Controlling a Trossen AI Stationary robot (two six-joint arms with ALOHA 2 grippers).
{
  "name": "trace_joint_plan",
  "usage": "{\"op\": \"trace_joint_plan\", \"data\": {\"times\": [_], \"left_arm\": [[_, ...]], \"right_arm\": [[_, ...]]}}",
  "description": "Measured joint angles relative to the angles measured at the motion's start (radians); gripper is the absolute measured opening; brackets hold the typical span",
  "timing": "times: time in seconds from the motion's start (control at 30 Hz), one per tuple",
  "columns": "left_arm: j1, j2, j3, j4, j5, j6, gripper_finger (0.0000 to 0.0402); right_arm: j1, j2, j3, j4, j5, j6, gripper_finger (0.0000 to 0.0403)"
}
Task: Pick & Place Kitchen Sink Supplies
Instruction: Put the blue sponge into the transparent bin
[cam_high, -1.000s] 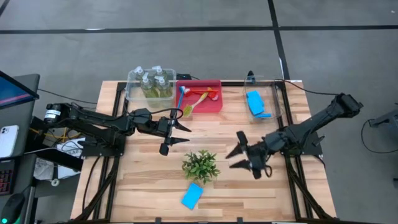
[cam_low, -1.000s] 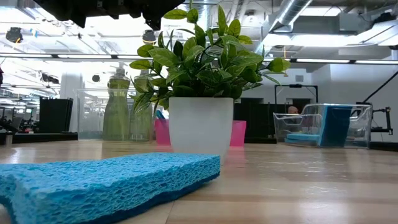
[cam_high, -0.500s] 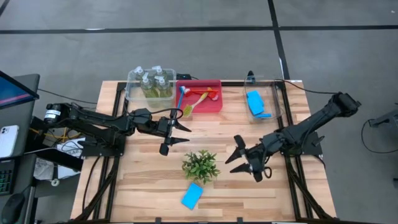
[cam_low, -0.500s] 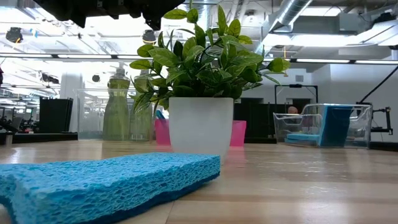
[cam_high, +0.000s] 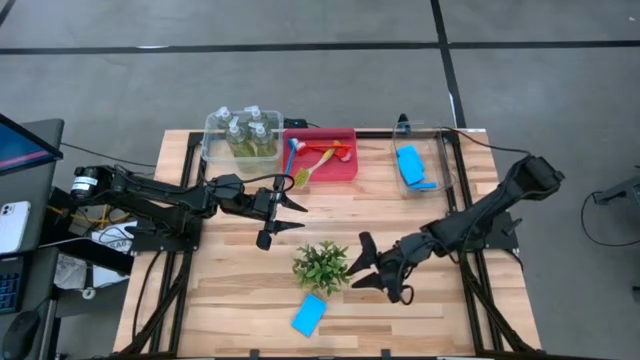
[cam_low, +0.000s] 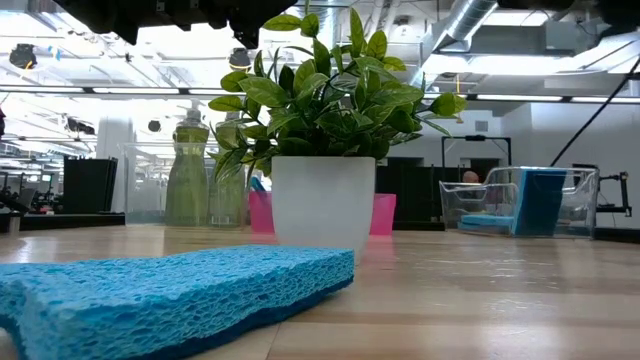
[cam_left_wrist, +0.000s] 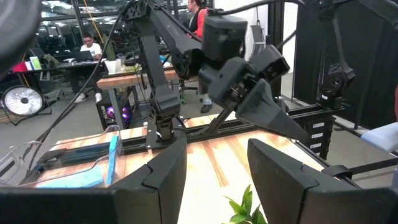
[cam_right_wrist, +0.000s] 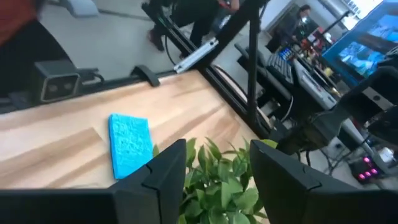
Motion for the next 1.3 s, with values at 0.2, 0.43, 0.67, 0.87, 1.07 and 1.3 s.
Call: {"op": "trace_joint_plan", "data": {"times": [0.2, 0.43, 0.67, 0.87, 1.07, 1.3], "left_arm": [[-0.004, -0.007, 0.000, -0.005, -0.001, 0.082, 0.0172], [-0.156, -0.027, -0.002, -0.126, -0.197, 0.201, 0.0172], [-0.401, -0.031, -0.002, -0.239, -0.431, 0.147, 0.0172], [-0.547, -0.027, -0.002, -0.245, -0.571, -0.227, 0.0172], [-0.602, 0.053, -0.001, -0.251, -0.652, -0.605, 0.0172], [-0.601, 0.230, -0.001, -0.255, -0.583, -1.040, 0.0172]], "right_arm": [[0.023, 0.050, 0.055, -0.060, 0.120, 0.000, 0.0162], [0.072, 0.044, 0.078, -0.120, 0.266, 0.000, 0.0159], [0.116, 0.043, 0.078, -0.123, 0.397, 0.000, 0.0159], [0.120, 0.043, 0.078, -0.123, 0.479, 0.000, 0.0159], [0.105, 0.043, 0.078, -0.123, 0.573, 0.000, 0.0159], [0.102, 0.042, 0.078, -0.123, 0.679, -0.001, 0.0159]]}}
